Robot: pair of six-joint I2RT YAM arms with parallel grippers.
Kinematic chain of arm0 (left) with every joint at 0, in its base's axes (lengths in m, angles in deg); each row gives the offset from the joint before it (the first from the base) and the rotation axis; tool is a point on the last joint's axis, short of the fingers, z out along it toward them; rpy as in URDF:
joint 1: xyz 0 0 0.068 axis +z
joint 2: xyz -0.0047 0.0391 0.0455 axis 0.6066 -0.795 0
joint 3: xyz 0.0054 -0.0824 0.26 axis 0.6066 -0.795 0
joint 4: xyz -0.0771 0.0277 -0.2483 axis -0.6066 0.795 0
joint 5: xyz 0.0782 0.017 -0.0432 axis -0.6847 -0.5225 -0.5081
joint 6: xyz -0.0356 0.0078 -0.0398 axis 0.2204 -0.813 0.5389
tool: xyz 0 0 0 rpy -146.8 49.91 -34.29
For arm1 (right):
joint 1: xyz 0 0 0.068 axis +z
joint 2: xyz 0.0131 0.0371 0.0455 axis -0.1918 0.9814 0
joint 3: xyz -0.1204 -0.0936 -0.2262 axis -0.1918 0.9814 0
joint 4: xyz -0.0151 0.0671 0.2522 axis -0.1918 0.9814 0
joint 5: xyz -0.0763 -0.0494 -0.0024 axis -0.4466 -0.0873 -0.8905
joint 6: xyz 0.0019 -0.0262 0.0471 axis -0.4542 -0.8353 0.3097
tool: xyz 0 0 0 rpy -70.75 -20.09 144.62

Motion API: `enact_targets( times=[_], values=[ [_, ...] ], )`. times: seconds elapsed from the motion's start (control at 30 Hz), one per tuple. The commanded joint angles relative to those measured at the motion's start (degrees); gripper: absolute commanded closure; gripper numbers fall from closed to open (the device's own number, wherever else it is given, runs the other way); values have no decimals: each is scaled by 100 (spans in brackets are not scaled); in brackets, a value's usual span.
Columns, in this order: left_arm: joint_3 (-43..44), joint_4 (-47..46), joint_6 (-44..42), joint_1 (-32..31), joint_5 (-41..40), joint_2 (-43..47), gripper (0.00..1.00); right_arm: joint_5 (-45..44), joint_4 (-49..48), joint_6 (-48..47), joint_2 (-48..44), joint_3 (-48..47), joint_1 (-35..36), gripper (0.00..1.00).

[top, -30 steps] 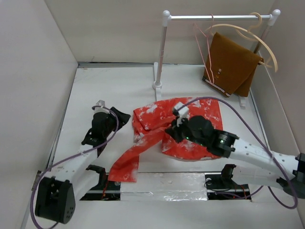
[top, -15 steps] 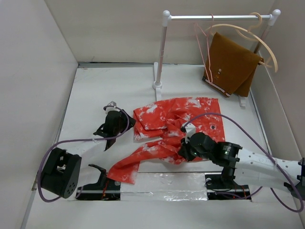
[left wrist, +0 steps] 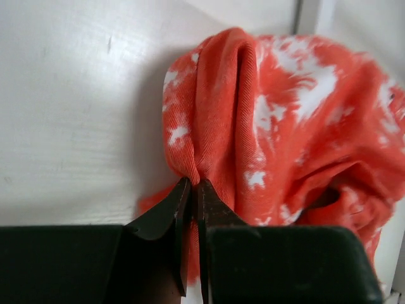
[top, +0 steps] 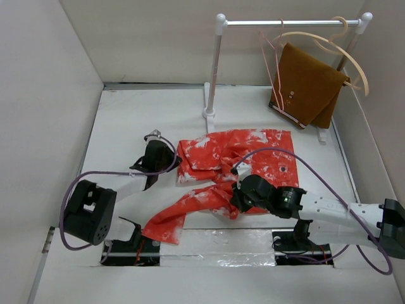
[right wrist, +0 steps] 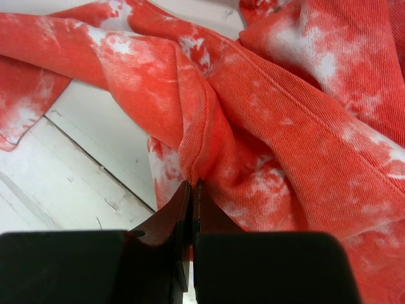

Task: Place the trousers on the hanger
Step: Flatten out the trousers at the center of the board.

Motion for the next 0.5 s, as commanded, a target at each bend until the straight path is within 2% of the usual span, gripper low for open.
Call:
enact_targets(
  times=[0.0, 0.1, 0.2, 0.3, 0.37, 0.47],
  values=[
    [932, 296, -318, 120, -537, 711, 100, -5, -640, -98, 90, -122, 51, 100],
    [2230, 1017, -548, 375, -908, 915, 100, -101, -799, -134, 283, -175, 51, 100],
    [2918, 1556, -714, 376, -1215, 1021, 100, -75, -1001, -186, 477, -219, 51, 100],
    [4015, 2291, -1005, 376, -1435, 899, 100, -22, -1160, -213, 732, -262, 51, 100],
    [4290, 2558, -1354, 376, -1533, 846, 100, -14, -1221, -221, 802, -263, 51, 100],
    [5063, 3512, -1821, 376, -2399, 496, 100, 57, -1388, -265, 750, -166, 51, 100]
  ],
)
